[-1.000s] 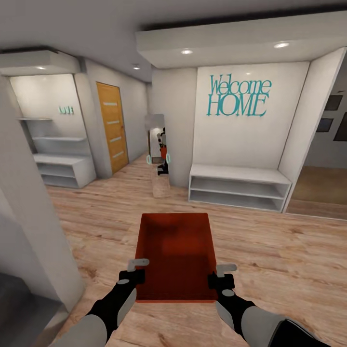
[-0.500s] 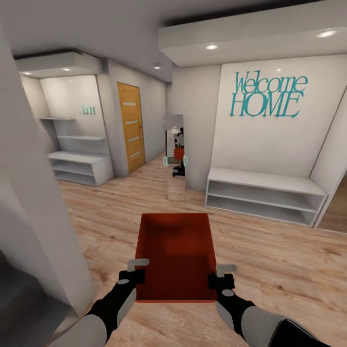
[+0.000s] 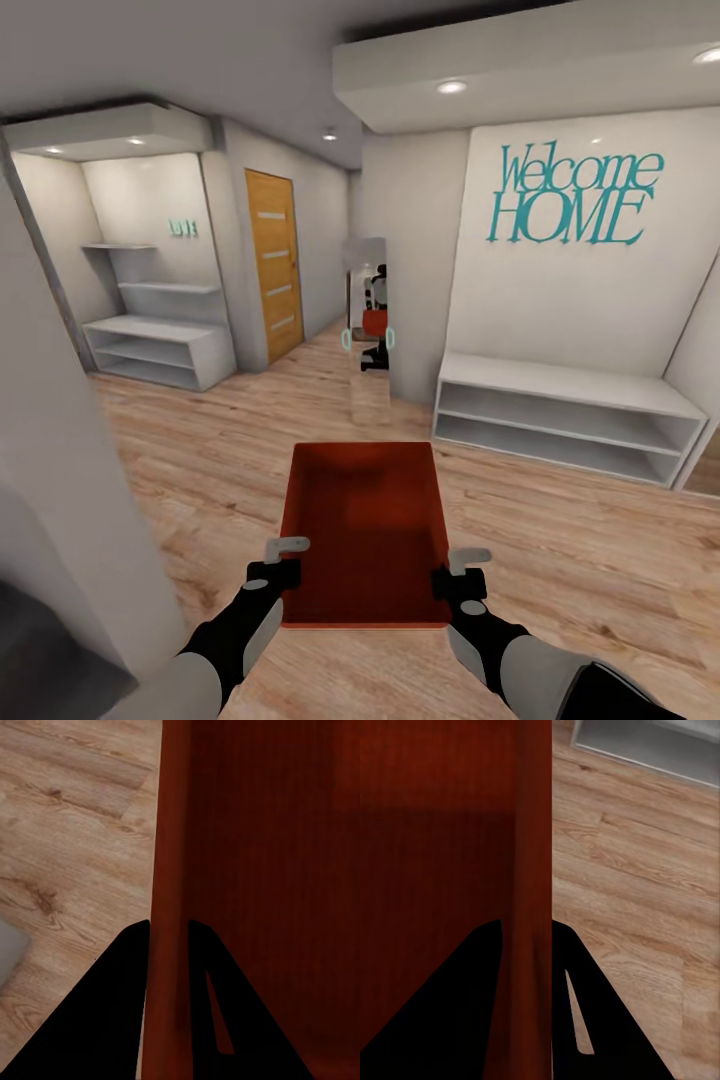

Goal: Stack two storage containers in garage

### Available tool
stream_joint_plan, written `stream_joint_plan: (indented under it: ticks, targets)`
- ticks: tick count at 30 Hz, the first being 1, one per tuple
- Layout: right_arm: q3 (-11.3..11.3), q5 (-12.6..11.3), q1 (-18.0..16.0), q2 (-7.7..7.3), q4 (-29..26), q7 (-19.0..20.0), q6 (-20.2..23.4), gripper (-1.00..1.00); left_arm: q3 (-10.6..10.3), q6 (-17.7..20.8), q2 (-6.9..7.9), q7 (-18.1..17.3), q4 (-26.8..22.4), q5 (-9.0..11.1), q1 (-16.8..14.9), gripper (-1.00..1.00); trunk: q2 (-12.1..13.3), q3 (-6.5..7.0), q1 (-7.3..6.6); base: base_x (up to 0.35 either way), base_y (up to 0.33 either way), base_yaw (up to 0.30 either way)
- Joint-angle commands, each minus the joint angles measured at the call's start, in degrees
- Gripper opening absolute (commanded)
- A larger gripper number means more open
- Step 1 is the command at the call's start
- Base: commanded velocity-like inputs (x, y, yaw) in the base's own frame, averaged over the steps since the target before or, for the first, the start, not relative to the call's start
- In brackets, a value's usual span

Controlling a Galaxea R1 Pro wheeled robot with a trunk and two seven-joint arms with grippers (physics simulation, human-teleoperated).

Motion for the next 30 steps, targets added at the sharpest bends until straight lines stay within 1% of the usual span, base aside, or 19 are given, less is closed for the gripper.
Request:
stream_joint_plan:
  ticks: [1, 30]
  targets:
    - [-3.72, -0.38, -0.08, -0.49, -0.05, -0.16, -0.59, -1.0, 0.66, 0.43, 0.29, 1.12, -0.05, 0.25, -0.03, -1.0, -0.1, -0.11, 0.06, 0.322, 0.0, 0.0]
    - [-3.74, -0.38, -0.08, -0.52, -0.05, -0.16, -0.59, -1.0, 0.65, 0.43, 0.29, 1.12, -0.05, 0.25, -0.03, -1.0, -0.1, -0.11, 0.06, 0.322, 0.0, 0.0]
